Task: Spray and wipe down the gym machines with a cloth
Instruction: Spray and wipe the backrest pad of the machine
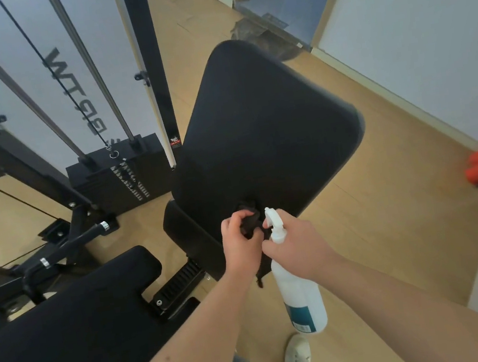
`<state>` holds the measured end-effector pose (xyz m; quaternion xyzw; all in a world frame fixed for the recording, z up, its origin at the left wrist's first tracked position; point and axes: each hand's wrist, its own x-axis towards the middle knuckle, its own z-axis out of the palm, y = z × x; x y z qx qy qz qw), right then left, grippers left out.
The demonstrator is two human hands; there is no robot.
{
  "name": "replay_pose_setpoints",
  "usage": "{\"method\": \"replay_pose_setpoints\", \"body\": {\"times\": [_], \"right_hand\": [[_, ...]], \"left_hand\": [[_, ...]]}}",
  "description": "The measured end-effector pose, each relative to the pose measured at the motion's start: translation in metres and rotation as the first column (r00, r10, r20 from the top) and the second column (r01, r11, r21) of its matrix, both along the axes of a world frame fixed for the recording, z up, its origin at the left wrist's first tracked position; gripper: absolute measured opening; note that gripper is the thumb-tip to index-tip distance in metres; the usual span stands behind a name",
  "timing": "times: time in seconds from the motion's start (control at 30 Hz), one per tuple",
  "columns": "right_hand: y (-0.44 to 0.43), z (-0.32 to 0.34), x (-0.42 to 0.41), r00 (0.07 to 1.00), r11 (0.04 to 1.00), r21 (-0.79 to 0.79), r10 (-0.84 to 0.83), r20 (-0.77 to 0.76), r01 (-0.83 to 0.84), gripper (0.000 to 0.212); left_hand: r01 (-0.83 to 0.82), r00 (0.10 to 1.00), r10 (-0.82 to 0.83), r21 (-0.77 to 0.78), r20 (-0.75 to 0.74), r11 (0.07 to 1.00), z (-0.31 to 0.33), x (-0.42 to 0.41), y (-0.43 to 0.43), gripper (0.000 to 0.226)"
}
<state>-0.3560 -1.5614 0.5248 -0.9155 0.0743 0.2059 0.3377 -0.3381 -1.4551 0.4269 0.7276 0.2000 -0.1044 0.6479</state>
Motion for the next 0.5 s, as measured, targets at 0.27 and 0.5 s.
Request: {"method": "replay_pose_setpoints", "body": {"times": [0.27,0.5], "right_hand": [[0.031,0.007,0.038,1.000,1.000,0.004,0.006,0.007,-0.006,0.020],[0.035,0.012,0.060,0.999,0.999,0.015,-0.035,0.004,0.035,0.023]], "left_hand": [[-0.012,0.999,0.016,0.089,-0.044,0.996,0.031,0.111,0.057,0.086],[-0.033,0.998,0.040,0.141,-0.051,0.989,0.036,0.153,0.082,0.078]]}}
